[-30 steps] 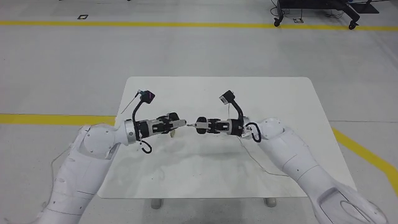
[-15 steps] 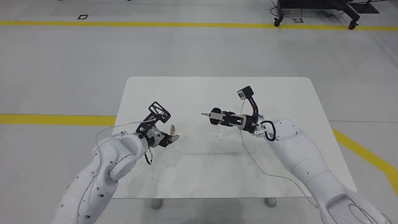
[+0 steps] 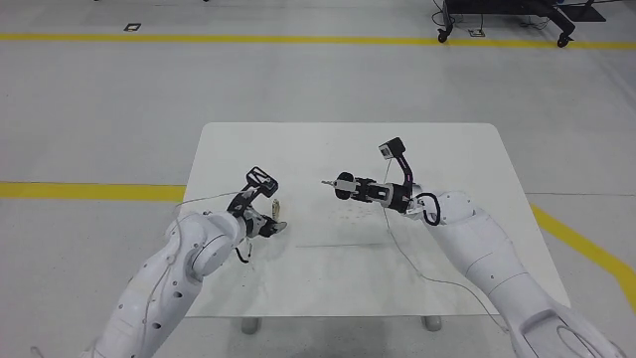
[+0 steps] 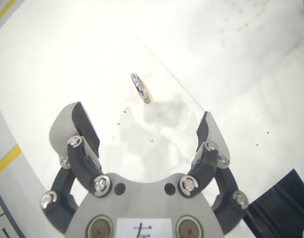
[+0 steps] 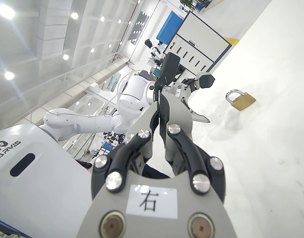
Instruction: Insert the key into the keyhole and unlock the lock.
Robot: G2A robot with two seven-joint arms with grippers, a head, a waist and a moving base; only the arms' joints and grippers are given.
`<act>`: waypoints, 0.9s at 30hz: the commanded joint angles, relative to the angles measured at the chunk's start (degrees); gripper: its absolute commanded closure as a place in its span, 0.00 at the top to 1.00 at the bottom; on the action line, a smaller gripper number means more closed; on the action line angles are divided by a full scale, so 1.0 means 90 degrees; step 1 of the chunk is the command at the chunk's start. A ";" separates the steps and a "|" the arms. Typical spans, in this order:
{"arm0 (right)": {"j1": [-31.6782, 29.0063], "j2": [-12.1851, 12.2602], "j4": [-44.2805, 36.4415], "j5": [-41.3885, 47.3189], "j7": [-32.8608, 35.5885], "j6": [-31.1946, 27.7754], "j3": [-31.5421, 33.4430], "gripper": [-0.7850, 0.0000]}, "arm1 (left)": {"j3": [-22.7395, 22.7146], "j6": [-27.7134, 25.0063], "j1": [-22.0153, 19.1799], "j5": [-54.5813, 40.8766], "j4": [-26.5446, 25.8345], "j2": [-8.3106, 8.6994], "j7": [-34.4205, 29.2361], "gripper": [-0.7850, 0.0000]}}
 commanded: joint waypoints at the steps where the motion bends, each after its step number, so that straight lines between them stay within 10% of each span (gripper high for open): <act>1: 0.0000 0.0000 0.0000 0.0000 0.0000 0.0000 0.0000 0.00 | 0.0050 0.0185 -0.0080 0.0009 0.0114 -0.0032 0.0061 0.82; 7: 0.0000 0.0000 0.0000 0.0000 0.0000 0.0000 0.0000 0.00 | 0.0313 0.0465 -0.0338 0.0029 0.0397 -0.0140 0.0070 0.56; 27: 0.0000 0.0000 0.0000 0.0000 0.0000 0.0000 0.0000 0.00 | 0.0786 0.0707 -0.0772 0.0068 0.0945 -0.0377 -0.0179 0.32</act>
